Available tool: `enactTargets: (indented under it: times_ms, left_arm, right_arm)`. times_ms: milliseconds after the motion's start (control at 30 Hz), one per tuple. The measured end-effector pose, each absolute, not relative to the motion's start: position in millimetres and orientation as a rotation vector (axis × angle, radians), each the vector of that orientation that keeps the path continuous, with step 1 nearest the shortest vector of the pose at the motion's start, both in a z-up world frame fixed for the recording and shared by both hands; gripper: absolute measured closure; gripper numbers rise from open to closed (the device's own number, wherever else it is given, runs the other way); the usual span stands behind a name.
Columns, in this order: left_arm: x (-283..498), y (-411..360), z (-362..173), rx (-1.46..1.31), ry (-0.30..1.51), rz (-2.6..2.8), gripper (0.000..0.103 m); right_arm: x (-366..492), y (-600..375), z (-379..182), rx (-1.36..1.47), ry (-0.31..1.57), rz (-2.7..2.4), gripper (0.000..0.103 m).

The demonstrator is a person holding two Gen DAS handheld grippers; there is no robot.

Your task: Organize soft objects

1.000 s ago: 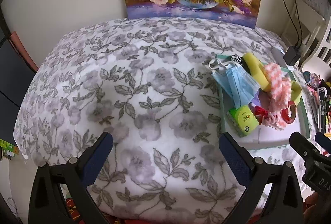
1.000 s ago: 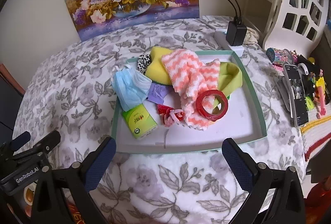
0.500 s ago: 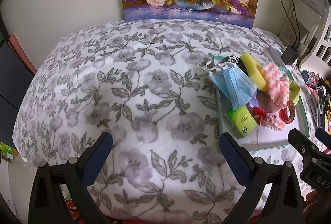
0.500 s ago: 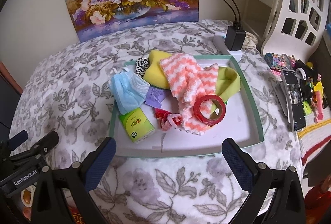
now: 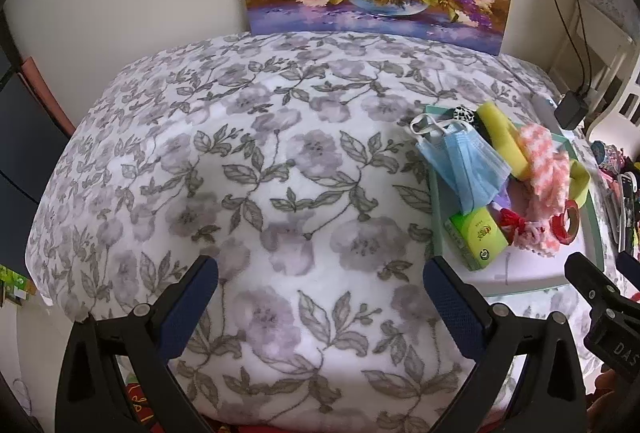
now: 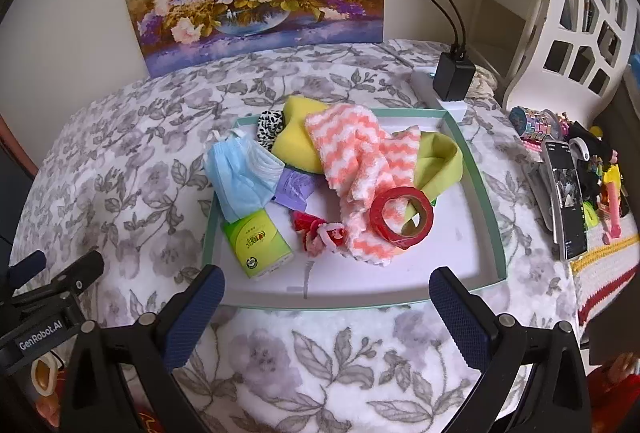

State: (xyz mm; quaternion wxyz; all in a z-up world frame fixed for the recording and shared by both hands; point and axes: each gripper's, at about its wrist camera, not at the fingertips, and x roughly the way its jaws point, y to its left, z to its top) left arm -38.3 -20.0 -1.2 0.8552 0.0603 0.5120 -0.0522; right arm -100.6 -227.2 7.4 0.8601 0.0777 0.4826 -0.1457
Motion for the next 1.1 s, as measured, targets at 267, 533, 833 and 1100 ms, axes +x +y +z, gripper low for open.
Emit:
enactTargets:
  times_ms: [267,533,833,1100]
  left_arm:
    - [-35.6,-17.5,-3.6,0.137,1.08,-0.088,0.001]
    - [-34.2,-15.8,-4.2,0.141,1.08,-0.077,0.001]
    - [-32.2,-13.3,-6.4,0.129,1.089,-0.068,0.001]
    - [-31.2,-12.8,-6.3,0.129,1.087,-0.055,0.001]
  right_arm:
    - [-97.5,-225.3,3.7,0.154,1.021,-0.301,0.0]
    - [-96.9,-224.5,3.4,0.153,1.02,-0.298,0.0]
    - [-96.4,-222.9,2.7,0.149,1.022,-0.295,0.0]
    - [-96.3,-222.6,2.3,0.148,1.021,-0.295,0.0]
